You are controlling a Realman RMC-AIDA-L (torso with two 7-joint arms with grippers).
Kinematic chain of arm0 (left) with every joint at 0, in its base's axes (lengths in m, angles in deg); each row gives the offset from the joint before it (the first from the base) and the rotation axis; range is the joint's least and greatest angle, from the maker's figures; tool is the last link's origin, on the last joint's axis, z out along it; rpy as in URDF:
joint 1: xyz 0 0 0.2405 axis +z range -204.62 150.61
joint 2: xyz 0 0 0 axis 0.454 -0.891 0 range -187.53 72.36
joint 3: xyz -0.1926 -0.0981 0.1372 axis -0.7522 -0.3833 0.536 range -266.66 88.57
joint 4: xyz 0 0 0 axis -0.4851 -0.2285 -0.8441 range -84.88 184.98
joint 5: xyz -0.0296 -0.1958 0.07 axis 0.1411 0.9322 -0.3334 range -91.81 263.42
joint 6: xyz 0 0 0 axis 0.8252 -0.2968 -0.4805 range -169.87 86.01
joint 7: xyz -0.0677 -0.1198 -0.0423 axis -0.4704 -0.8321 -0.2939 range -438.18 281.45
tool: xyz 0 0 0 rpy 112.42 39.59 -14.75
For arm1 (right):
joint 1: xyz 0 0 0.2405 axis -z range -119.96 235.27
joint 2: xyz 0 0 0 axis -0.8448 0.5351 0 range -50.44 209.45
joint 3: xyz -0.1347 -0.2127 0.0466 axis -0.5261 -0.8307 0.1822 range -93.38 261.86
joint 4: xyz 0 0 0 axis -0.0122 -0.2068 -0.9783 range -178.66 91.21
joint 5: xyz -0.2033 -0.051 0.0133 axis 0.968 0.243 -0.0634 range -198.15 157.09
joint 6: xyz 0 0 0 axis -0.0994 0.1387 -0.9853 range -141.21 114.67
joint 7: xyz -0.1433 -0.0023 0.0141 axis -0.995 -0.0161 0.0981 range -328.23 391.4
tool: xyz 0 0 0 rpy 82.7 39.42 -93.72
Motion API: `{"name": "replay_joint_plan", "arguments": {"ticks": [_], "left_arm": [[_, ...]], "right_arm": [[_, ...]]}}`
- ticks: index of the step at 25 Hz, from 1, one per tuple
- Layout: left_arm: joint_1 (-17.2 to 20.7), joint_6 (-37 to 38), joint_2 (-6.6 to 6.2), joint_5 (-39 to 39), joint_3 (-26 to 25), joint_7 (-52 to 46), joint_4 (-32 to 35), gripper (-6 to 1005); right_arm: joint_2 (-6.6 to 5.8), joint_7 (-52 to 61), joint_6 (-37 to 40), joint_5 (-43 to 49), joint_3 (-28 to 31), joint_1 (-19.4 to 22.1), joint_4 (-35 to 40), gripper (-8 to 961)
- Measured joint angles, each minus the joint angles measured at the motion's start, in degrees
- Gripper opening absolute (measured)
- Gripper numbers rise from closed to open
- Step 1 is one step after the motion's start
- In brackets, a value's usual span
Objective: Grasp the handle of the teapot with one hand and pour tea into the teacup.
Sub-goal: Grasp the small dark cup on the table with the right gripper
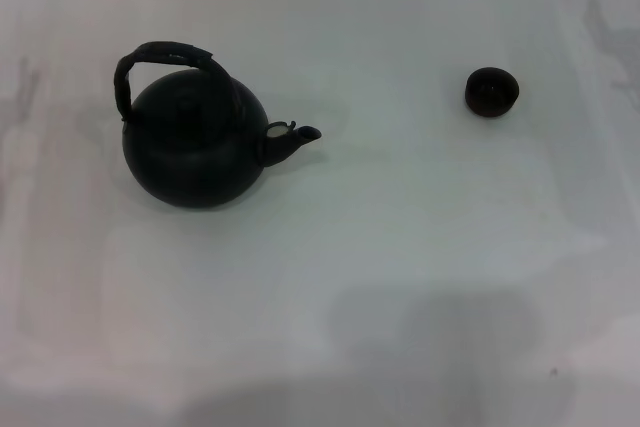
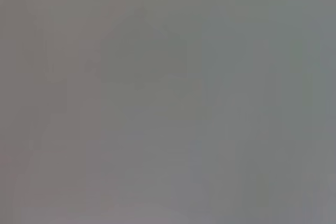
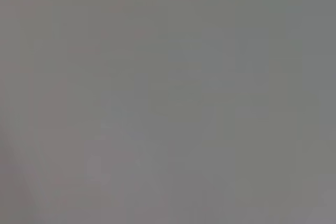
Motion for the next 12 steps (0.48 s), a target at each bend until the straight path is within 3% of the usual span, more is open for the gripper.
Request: {"name": "replay_joint_plan", "arguments": {"ticks": [12], "left_arm": [[0.1,1.9,-0.2,-1.9,0.0,0.2,-0.1,847]], "right_arm": [[-0.3,11.1,-0.6,8.5,-1.4,0.8,2.4,802]]}}
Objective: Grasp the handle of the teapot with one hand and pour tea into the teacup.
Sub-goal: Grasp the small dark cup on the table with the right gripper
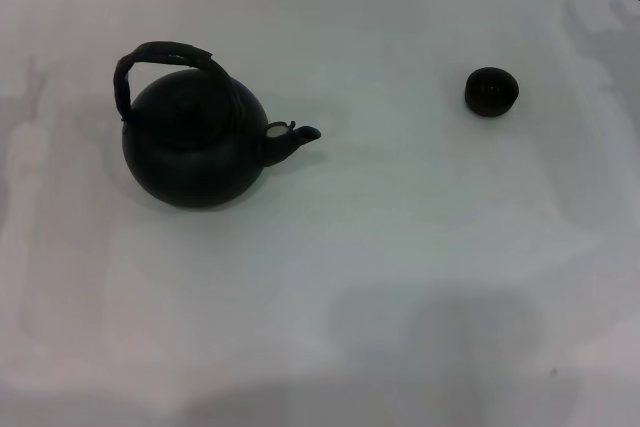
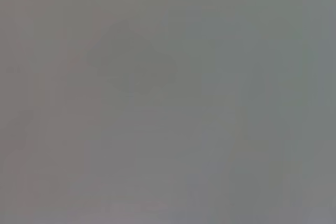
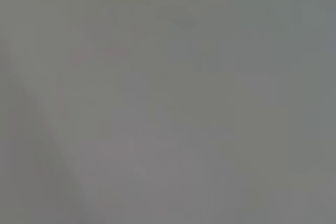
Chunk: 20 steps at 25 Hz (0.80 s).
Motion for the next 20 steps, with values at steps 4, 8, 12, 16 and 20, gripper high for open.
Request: {"name": "replay_joint_plan", "arguments": {"ticks": [4,8,12,16,20], "left_arm": [[0.0,0.0,0.04,-0.4,0.0,0.0,0.0,847],[0.7,0.1,0.1,-0.8,0.0,-0.2,0.1,847],[0.9,0.2,0.18,-1.1,0.0,-0.3,0.1,847],[0.9,0.2,0.18,-1.1,0.0,-0.3,0.1,846],[1.0,0.3,0.18,-1.1,0.0,-0.3,0.1,846]], "right_arm": [[-0.15,2.4,-1.5,1.3,-4.1,-0.4,2.1,799],[-1.19,11.4,-0.4,1.6,-19.1,0.7,12.5,796],[-2.84,21.8,4.5,8.2,-29.9,1.6,25.2,793],[-3.11,35.2,7.8,25.6,-30.8,-0.2,34.7,790],[-3.13,47.7,7.8,40.3,-30.6,-4.0,39.1,786]]}}
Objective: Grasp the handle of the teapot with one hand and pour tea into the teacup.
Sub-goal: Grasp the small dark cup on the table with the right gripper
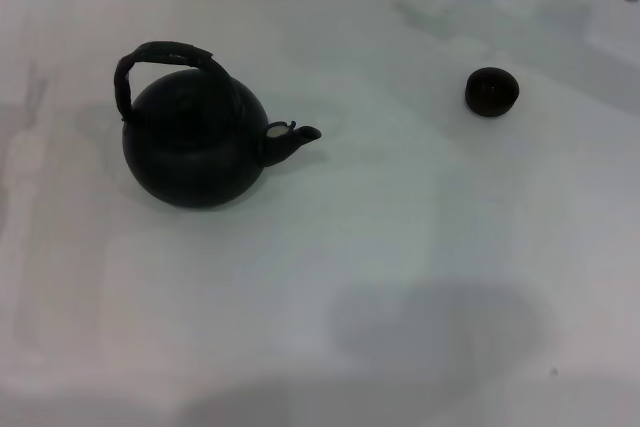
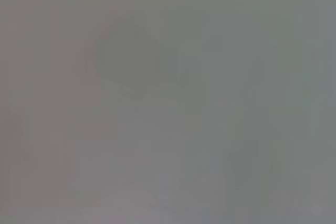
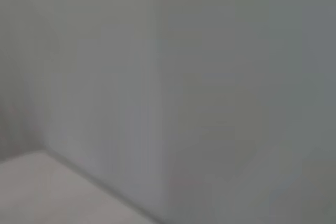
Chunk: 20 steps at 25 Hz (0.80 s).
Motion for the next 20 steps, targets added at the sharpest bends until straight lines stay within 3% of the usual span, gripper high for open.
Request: {"name": "replay_joint_plan", "arguments": {"ticks": [5,10,14,20], "left_arm": [[0.1,0.0,0.06,0.0,0.0,0.0,0.0,846],[-0.2,0.0,0.09,0.1,-0.1,0.0,0.0,846],[-0.4,-0.1,0.09,0.2,-0.2,0.0,0.0,846],[-0.4,-0.2,0.09,0.4,-0.3,0.0,0.0,846]], "right_arm": [[0.0,17.3,-0.4,19.2,-0.1,-5.7,2.2,782],[1.53,31.1,-1.6,39.6,0.0,-10.8,2.9,779],[2.43,36.1,-3.3,47.4,-0.2,-12.7,2.8,775],[2.55,39.9,-5.6,52.1,-0.5,-13.2,2.0,771]]}}
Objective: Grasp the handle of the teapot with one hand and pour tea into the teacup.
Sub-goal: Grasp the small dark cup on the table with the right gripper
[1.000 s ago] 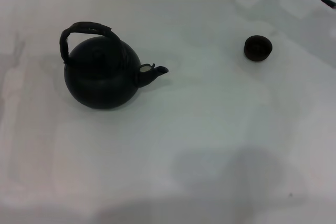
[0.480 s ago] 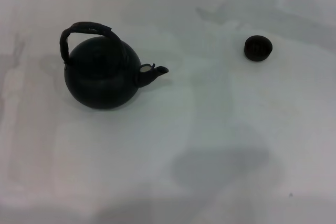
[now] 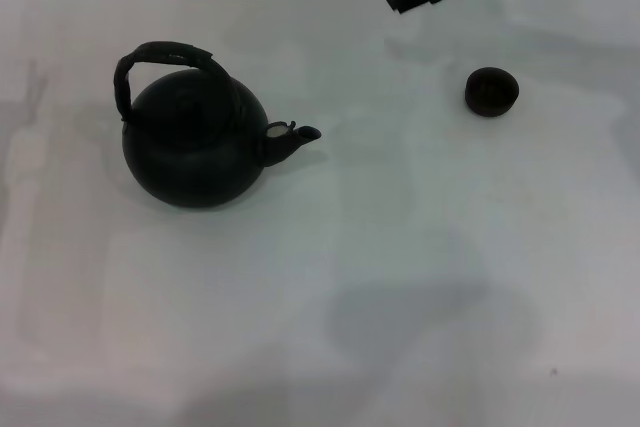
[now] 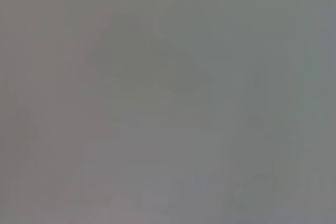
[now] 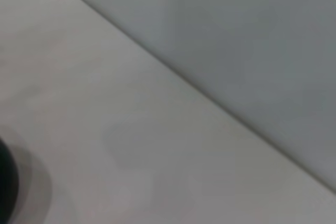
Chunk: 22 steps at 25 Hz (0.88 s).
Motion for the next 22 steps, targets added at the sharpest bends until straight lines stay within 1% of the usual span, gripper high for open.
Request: {"name": "replay_joint_plan", "arguments": {"ticks": [4,7,11,18,22], "left_arm": [[0.0,-0.1,0.0,0.1,-0.1,0.0,0.0,847],[-0.2,-0.3,0.0,0.1,-0.1,0.0,0.0,847],[-0.4,-0.5,0.0,0.1,0.0,0.0,0.0,847],[-0.6,-0.6,0.0,-0.2,0.2,0.0,-0.2,847],[-0.6,-0.7,0.0,-0.3,0.2,0.0,-0.3,847]], "right_arm": [[0.02,2.0,-0.7,2.4,-1.0,-0.2,-1.9,767],[0.15,4.7,-0.6,5.5,-3.0,-0.3,-2.7,765],[0.25,6.9,-0.5,6.8,-5.4,0.0,-2.8,762],[0.16,7.6,0.0,7.2,-5.6,-0.4,-6.5,756],[0.23,7.9,0.1,7.8,-5.7,0.0,-7.3,753]]}}
